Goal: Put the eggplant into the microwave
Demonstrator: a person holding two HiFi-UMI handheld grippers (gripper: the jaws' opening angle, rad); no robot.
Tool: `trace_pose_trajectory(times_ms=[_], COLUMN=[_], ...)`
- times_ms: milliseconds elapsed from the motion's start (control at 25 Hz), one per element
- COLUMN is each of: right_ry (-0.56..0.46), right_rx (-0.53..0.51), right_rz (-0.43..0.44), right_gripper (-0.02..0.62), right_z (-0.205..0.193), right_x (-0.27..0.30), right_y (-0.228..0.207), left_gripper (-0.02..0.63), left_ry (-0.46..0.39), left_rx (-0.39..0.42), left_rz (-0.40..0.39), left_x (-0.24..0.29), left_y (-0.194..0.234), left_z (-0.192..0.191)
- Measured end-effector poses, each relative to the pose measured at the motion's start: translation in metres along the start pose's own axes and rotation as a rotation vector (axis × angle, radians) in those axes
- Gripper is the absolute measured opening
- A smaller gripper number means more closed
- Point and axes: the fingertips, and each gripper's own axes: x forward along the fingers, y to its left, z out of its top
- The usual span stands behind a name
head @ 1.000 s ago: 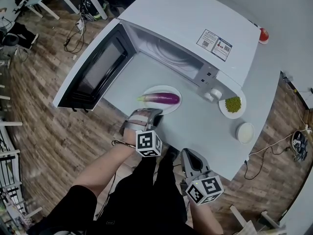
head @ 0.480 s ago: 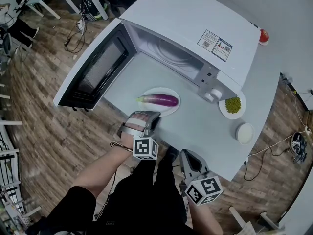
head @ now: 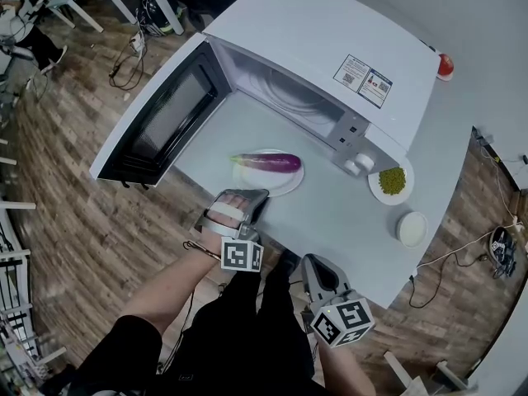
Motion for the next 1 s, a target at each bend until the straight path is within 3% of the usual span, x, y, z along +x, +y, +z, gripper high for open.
trace_pose_trajectory(times_ms=[440,1000], right_ry=[0.015,0.014], right_rx=[0.0,-0.007], right_rz=[0.004,0.009], right_gripper=[0.015,0.015], right_z=[-0.003,0.001], right_x=[0.005,0.007], right_y=[-0.002,0.0], left_gripper=[0.02,0.02], left_ry=[-0.029,-0.047], left_rx=[0.037,0.068], left_rz=[0.084,0.135], left_x=[-0.002,-0.01], left_y=[0.008,0.021], left_z=[0.002,0.004])
